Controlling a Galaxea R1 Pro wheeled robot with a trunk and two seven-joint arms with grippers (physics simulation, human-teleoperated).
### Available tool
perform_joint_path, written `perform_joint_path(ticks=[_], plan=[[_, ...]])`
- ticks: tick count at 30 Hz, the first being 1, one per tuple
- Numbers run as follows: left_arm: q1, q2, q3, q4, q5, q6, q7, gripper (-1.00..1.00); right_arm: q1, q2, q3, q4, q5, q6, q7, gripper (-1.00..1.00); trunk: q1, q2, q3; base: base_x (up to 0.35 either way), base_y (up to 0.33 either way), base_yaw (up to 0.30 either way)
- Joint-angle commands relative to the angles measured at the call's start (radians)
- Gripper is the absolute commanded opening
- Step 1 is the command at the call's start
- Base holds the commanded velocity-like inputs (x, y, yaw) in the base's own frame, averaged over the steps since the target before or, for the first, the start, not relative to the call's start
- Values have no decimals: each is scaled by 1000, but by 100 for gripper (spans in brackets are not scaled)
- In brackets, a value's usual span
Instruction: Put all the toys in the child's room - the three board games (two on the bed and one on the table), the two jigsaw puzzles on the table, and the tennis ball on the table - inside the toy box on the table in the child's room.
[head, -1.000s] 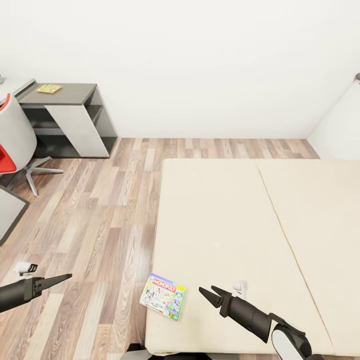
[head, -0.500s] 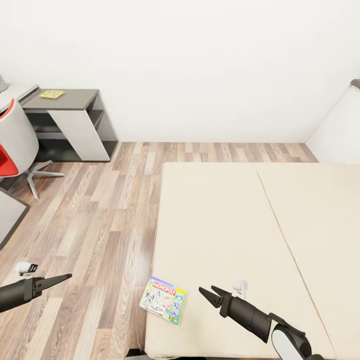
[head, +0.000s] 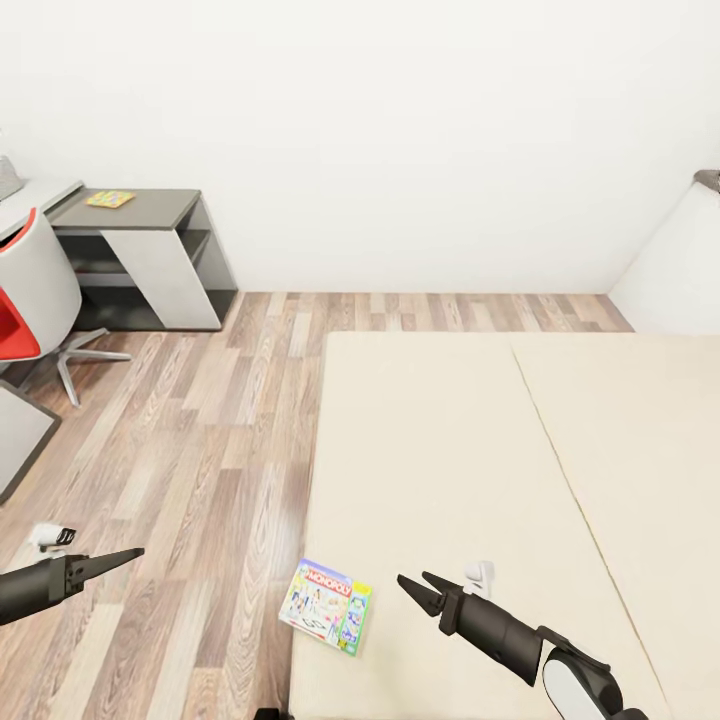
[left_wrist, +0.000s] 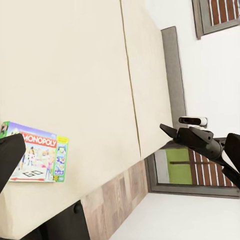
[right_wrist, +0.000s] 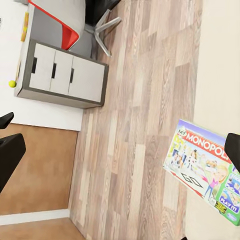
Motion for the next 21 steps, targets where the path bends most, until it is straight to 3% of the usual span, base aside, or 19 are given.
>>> perform_joint_path(ticks=[1,21], plan=[[0,0,0,0,-1,11,-4,100,-1,-1,1,-1,-10,7,-1,100,1,-2,0,0,0,0],[0,0,0,0,-1,10,-2,100,-1,-1,1,-1,-10,7,-2,100,1,-2,33,0,0,0]])
